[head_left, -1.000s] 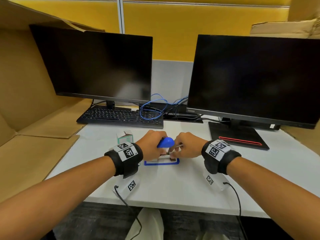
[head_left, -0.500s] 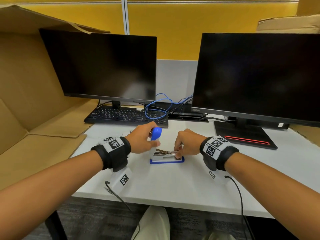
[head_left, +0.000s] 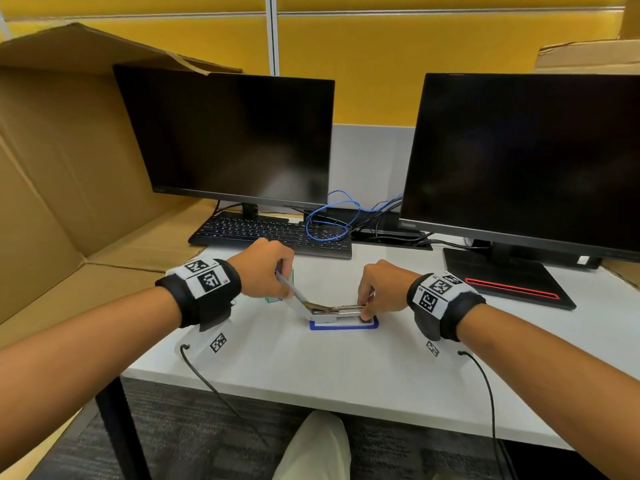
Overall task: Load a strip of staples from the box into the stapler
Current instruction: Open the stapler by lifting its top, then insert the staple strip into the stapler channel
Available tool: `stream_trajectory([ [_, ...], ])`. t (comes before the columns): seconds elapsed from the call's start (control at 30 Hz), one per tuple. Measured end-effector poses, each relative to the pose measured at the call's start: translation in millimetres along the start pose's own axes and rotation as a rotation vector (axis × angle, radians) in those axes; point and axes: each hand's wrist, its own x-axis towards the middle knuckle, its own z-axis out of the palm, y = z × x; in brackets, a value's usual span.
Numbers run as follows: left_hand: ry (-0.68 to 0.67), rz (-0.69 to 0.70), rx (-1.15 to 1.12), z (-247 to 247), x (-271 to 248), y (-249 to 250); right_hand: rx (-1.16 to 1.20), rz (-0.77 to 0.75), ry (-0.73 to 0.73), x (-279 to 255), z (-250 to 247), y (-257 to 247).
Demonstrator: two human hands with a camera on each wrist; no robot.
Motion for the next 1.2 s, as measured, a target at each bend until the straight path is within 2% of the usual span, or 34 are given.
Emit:
stream_trajectory([
  [0.17,-0.074,-0.058,0.207,10,-6,-11,-0.005,-0.003,-0.002,0,0,-2],
  [0.27,-0.122,-0.121,0.225,25,-6,-19,-0.005,-0.004,0.008,-1,-1,-3],
  [0.47,-0.112,-0.130,0.283,34,-5,-12,0.009,0.002,0.012,-2,-1,-4],
  [0.7,-0.045,0.169,0.145,51,-1,17,0.006,0.002,0.020,-2,1,-5],
  [1.0,-0.065,0.105,0.116,62,14,36,0.018,-0.011,0.027,-1,5,-1],
  [1.2,-0.085,0.104,0.086,60,22,36,0.006,-0.029,-0.028,-4,12,7],
])
